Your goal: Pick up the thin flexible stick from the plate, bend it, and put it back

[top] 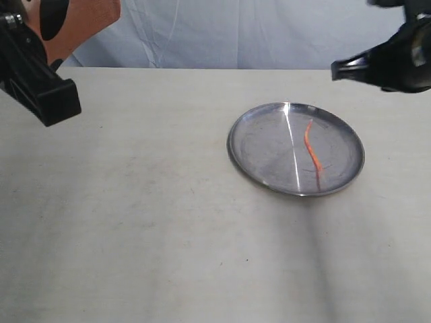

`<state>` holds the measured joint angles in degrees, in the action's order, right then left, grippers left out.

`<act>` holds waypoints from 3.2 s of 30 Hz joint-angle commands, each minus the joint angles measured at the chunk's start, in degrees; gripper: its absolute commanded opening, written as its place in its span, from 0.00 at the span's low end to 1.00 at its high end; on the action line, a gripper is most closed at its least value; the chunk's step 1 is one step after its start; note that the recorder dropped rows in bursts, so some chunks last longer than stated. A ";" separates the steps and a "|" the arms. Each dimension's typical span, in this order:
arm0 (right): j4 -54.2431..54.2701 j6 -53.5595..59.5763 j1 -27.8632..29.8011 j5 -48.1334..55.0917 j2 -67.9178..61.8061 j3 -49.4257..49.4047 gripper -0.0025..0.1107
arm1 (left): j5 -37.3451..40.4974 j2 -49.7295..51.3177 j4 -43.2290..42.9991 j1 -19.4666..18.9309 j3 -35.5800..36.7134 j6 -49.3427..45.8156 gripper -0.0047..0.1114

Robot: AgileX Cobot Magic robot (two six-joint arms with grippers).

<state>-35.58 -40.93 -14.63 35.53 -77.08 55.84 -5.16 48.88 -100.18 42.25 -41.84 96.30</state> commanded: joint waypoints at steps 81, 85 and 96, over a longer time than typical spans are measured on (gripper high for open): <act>20.77 0.47 13.49 -29.86 77.08 -55.84 0.02 | 0.54 -25.30 46.33 -24.58 26.00 23.50 0.04; 20.77 0.47 13.49 -29.86 77.08 -55.84 0.02 | 3.95 -34.19 62.23 -31.47 33.17 23.50 0.04; 20.67 0.47 13.49 -29.70 77.08 -55.84 0.02 | 25.54 -35.47 92.95 -29.73 41.84 6.39 0.04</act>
<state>-14.41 -40.92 -1.49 5.84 -0.37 0.12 19.48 13.71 -9.11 12.14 -0.08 106.51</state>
